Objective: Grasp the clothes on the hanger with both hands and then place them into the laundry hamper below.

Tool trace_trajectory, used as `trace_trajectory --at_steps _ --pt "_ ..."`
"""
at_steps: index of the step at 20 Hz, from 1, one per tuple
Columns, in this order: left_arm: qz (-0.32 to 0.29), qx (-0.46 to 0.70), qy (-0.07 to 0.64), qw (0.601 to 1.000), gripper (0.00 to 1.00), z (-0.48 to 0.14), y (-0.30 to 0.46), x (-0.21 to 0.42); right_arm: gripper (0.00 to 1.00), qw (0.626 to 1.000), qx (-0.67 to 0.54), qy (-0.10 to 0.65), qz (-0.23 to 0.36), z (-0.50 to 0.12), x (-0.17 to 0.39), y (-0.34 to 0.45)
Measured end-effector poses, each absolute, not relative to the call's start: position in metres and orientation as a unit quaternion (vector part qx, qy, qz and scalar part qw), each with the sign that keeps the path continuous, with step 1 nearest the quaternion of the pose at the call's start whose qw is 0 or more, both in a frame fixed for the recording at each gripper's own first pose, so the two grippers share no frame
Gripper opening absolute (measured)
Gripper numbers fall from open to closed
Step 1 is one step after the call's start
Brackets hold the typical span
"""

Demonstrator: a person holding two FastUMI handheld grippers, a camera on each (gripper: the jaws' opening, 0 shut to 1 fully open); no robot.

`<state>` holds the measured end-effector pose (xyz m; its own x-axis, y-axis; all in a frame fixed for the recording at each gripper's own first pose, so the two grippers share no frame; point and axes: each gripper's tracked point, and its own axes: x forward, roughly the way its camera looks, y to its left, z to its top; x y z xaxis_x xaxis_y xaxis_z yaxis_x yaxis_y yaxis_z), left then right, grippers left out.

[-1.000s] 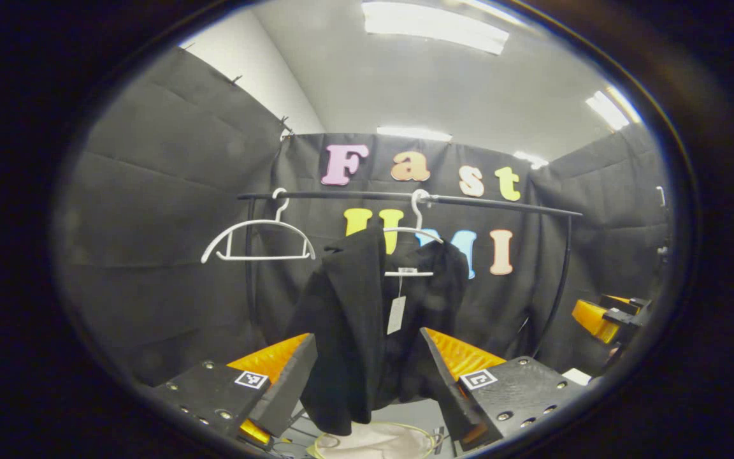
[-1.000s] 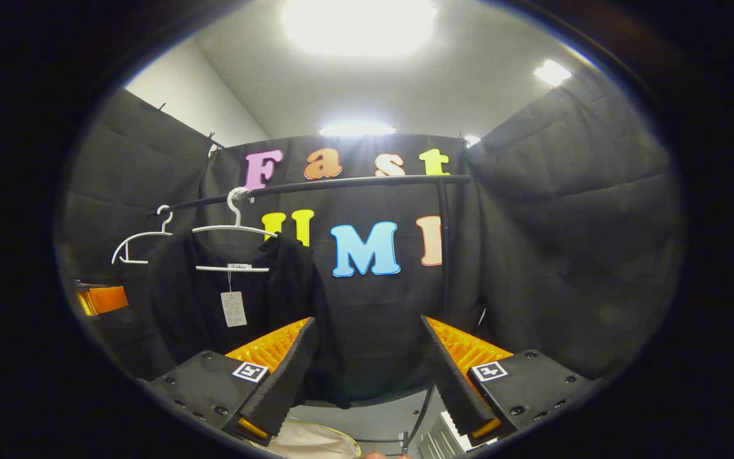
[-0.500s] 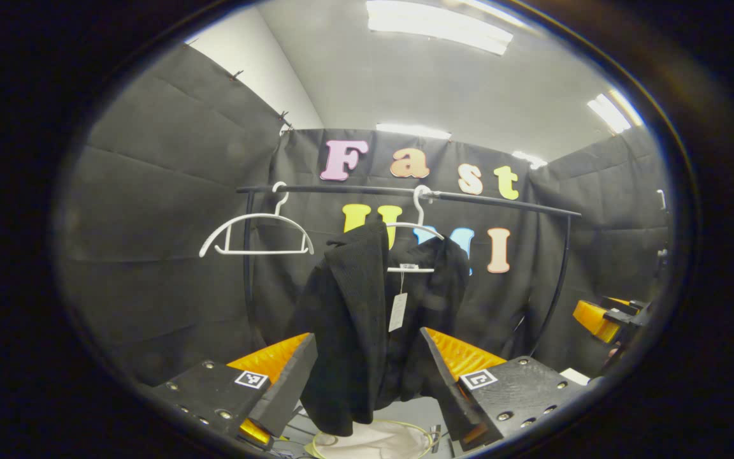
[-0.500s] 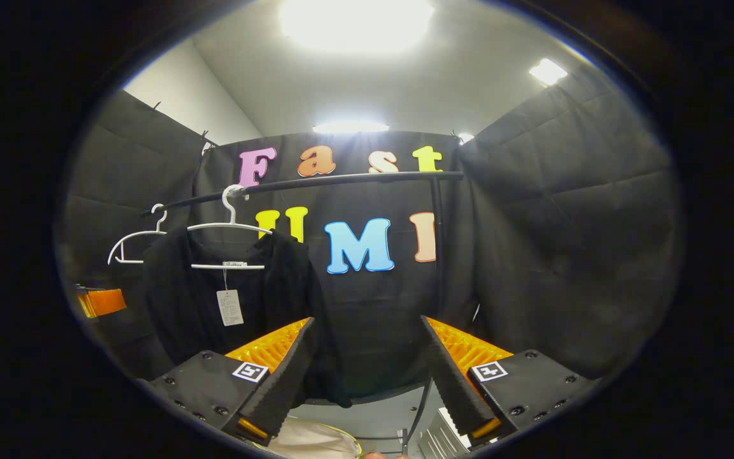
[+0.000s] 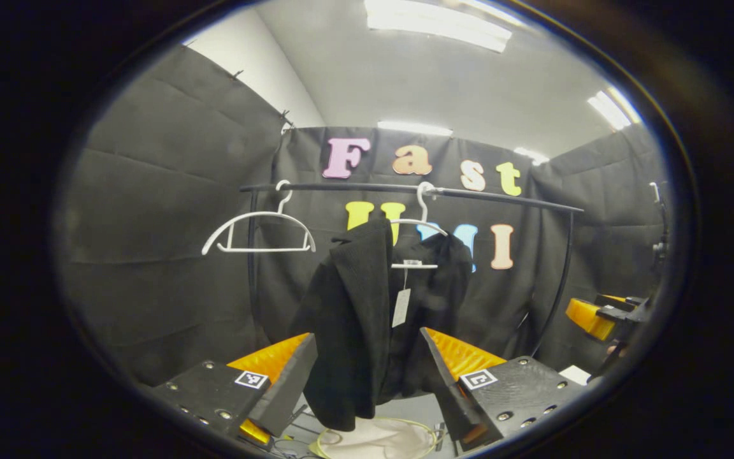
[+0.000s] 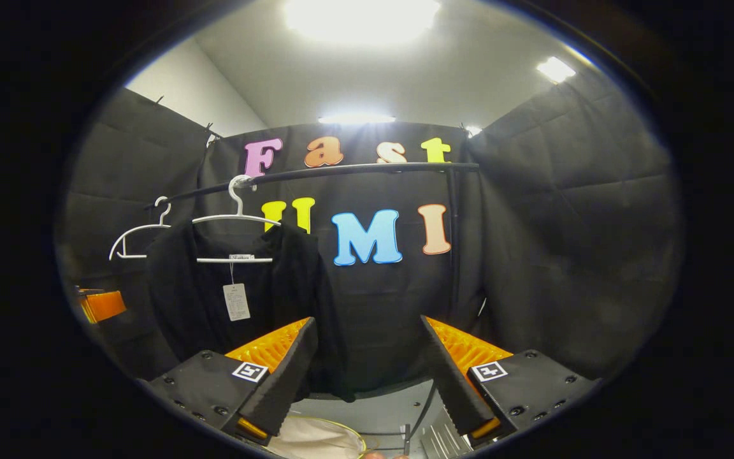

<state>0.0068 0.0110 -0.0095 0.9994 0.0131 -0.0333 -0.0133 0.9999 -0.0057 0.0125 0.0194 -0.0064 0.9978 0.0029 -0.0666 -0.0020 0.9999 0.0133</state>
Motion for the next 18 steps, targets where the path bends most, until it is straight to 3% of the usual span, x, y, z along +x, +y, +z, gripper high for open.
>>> trace_trajectory --at_steps 2,3,18 --pt "0.012 -0.003 0.017 1.000 0.90 -0.007 0.010 0.013 0.96 0.999 0.009 0.037 0.010 -0.006 0.023 0.024" --pt "0.017 -0.002 0.018 1.000 0.90 -0.005 0.009 0.017 1.00 0.999 0.009 0.037 0.014 -0.007 0.029 0.026" --pt "0.150 0.013 0.019 0.988 0.90 0.006 -0.001 0.126 0.98 0.991 0.030 0.051 0.118 -0.023 0.148 0.047"
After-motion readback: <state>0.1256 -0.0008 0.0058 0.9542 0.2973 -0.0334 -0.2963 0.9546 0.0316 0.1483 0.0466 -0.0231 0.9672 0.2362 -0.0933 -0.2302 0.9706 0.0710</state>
